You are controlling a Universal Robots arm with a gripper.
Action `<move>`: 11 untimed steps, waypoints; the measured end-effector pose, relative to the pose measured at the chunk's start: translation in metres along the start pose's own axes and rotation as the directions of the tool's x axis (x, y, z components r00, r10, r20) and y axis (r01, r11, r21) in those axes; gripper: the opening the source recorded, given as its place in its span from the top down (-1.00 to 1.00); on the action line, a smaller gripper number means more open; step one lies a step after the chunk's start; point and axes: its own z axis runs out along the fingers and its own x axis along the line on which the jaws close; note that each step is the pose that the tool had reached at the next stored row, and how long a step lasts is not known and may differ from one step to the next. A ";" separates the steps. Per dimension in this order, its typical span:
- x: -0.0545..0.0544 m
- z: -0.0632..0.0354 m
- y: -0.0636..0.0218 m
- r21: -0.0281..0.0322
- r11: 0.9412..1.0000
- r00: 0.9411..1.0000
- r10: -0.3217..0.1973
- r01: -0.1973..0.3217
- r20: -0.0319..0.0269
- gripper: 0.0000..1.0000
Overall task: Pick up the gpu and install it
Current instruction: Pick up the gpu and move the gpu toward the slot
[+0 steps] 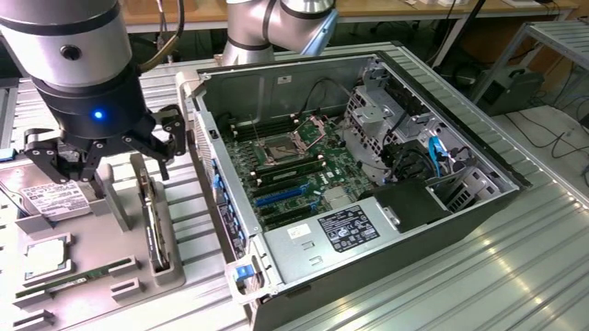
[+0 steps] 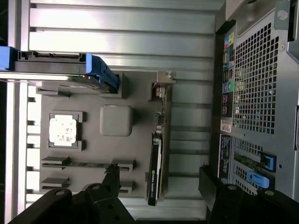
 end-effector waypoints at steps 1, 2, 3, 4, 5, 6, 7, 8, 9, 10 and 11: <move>0.000 0.0020 -0.0002 0.000 1.000 1.000 0.000 0.000 0.000 -0.57; 0.000 0.0041 -0.0003 0.000 1.000 1.000 -0.001 0.001 0.000 -0.57; 0.000 0.0062 -0.0004 0.000 1.000 1.000 -0.001 0.001 0.000 -0.57; 0.000 0.0078 -0.0005 0.000 1.000 1.000 -0.001 0.001 0.000 -0.57; 0.000 0.0098 -0.0006 0.000 1.000 1.000 -0.001 0.001 0.000 -0.57; 0.000 0.0134 -0.0008 0.000 1.000 1.000 -0.001 0.001 0.000 -0.57; 0.000 0.0153 -0.0013 0.000 1.000 1.000 -0.001 0.001 0.000 -0.57; 0.000 0.0169 -0.0019 0.000 1.000 1.000 -0.001 0.001 0.000 -0.57; 0.000 0.0188 -0.0025 0.000 1.000 1.000 -0.001 0.001 0.000 -0.57; 0.000 0.0205 -0.0029 0.000 1.000 1.000 -0.001 0.001 0.001 -0.57; 0.000 0.0227 -0.0038 0.000 1.000 1.000 -0.001 0.001 0.001 -0.57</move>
